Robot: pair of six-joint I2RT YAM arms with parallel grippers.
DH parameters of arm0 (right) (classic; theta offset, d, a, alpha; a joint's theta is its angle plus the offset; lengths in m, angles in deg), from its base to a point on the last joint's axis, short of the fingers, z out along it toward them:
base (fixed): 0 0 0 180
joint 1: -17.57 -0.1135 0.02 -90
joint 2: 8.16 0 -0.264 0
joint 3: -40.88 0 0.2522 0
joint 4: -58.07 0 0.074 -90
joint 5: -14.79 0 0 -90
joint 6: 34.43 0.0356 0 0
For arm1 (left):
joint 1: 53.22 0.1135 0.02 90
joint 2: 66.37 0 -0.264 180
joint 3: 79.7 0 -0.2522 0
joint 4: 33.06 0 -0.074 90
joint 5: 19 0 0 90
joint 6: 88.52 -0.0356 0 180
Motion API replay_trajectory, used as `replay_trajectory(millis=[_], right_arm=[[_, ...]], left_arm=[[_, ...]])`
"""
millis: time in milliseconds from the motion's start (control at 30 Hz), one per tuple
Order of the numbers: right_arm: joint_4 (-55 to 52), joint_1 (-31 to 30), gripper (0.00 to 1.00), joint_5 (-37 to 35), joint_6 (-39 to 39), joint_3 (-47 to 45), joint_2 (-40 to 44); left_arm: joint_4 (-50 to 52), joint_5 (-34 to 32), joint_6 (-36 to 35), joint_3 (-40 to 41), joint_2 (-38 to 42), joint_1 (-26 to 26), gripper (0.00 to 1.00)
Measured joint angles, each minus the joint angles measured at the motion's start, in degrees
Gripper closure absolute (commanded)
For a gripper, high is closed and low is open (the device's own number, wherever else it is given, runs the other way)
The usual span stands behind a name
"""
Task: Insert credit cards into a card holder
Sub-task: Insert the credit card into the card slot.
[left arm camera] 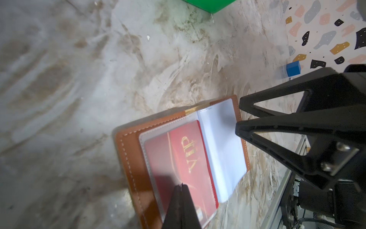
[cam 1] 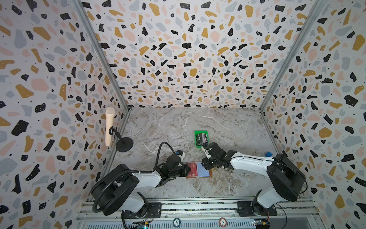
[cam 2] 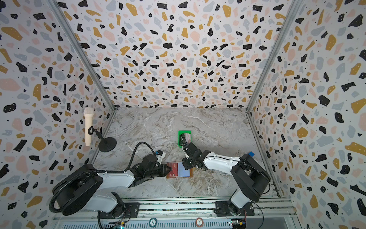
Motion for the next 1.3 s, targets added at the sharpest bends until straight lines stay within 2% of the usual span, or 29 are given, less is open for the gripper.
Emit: replay_trajectory(millis=[400,600,800,833,933,1000,1300], right_arm=[[-1.3,-2.5,0.58,-4.1,-1.0,1.0,-2.5],[-1.4,-3.3,0.81,-6.5,-1.3,1.4,-3.0],[-1.4,-3.5,0.84,-7.2,-1.4,1.9,-3.5],[-1.4,-3.5,0.83,-7.4,-1.4,1.9,-3.5],[-1.6,-3.5,0.65,-8.3,-1.4,2.0,-3.5],[-2.1,-3.6,0.58,-8.6,-1.4,2.1,-3.4],[-4.4,-5.7,0.57,-9.5,-1.4,3.2,-2.2]], left_arm=[[-4.0,0.6,0.0,0.0,-2.4,0.0,1.00],[-4.2,0.6,0.0,0.0,-2.5,0.0,1.00],[-4.2,0.7,0.0,0.0,-2.5,0.0,1.00],[-4.2,0.7,0.0,0.0,-2.5,0.0,1.00],[-4.2,0.7,0.0,0.0,-2.5,0.0,1.00],[-4.2,0.7,0.0,0.0,-2.5,0.0,1.00],[-4.2,0.7,0.0,0.0,-2.5,0.0,1.00]])
